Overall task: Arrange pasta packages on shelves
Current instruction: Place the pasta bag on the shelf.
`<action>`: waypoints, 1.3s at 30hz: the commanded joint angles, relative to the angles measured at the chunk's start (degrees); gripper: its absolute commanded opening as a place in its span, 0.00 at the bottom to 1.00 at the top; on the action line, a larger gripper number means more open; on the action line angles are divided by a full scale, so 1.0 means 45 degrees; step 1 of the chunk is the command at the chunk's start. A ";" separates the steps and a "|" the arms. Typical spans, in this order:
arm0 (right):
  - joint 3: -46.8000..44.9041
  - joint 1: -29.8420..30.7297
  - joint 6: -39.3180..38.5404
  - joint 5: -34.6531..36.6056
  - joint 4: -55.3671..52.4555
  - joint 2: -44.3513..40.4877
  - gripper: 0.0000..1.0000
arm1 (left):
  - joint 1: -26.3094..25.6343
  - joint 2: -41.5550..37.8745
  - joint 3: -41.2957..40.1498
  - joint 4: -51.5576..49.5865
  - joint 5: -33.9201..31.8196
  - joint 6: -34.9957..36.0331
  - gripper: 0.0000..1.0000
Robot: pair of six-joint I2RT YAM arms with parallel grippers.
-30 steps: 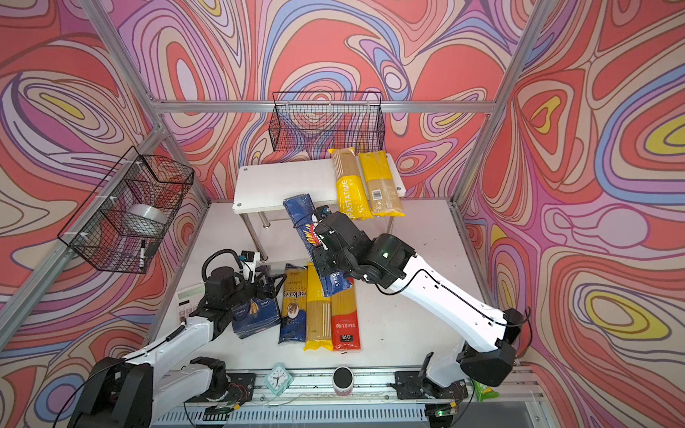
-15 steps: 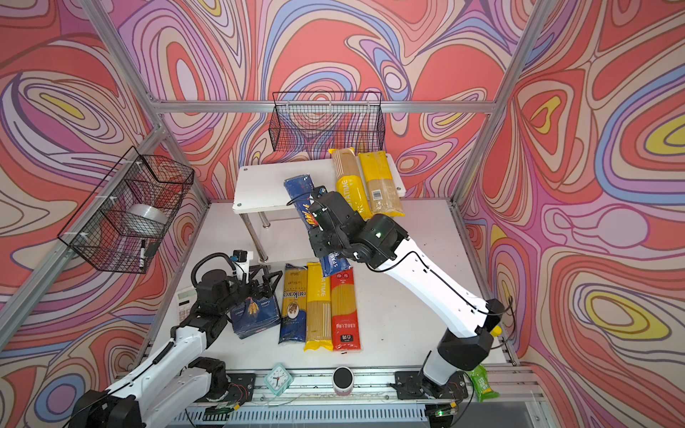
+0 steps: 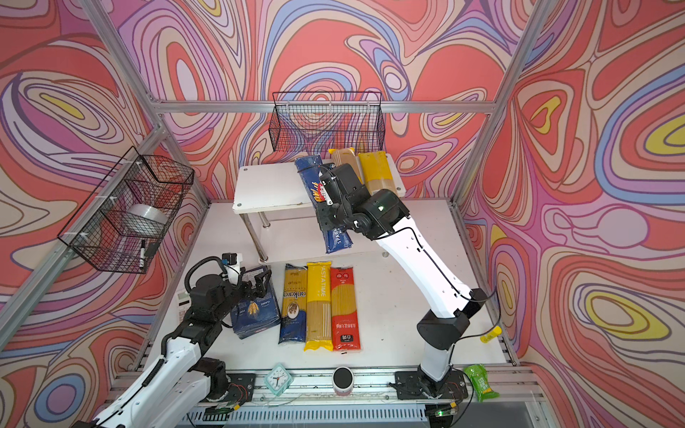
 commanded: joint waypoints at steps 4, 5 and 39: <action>0.1054 -0.0323 -0.0265 -0.0153 0.2502 0.0684 0.30 | -0.0043 0.0636 0.0292 -0.0345 -0.0103 0.0198 1.00; 0.1173 -0.0345 -0.0302 -0.0105 0.2607 0.0840 0.30 | -0.0044 0.0677 0.0305 -0.0334 -0.0064 0.0217 1.00; 0.2039 -0.1338 -0.0440 0.1062 0.4276 0.2462 0.34 | -0.0044 0.1020 0.0492 -0.0349 -0.0113 0.0196 1.00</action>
